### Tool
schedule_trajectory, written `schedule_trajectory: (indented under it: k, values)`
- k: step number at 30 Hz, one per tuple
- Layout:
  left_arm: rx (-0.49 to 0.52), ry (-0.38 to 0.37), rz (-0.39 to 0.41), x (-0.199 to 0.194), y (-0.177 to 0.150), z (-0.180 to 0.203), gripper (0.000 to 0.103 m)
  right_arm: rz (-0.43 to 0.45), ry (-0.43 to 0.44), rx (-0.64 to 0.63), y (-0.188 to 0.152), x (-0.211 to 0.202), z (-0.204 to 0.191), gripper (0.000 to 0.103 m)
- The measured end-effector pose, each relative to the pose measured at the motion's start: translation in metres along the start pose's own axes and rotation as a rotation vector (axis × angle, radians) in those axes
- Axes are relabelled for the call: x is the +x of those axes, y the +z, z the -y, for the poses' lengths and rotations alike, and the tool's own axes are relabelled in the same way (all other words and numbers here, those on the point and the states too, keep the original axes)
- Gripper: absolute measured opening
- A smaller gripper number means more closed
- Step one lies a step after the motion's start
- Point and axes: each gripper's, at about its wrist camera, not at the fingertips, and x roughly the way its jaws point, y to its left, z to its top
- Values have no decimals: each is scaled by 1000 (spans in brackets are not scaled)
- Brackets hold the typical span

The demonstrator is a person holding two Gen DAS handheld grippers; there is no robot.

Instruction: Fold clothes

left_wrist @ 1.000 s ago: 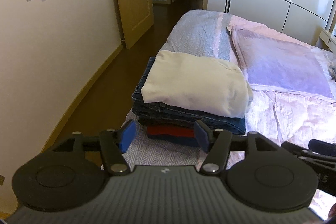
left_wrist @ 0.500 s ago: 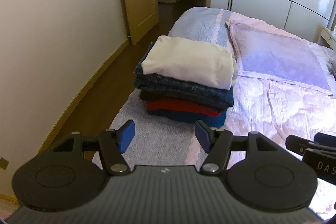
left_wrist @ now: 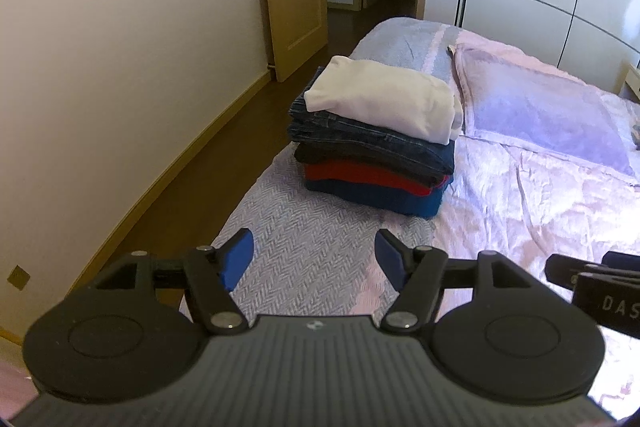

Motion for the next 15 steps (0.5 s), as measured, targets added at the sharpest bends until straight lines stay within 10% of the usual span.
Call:
schedule_trajectory:
  k: [15]
  values:
    - [42, -51, -28, 24, 10, -17, 64, -33, -12, 15, -2, 25, -26, 68]
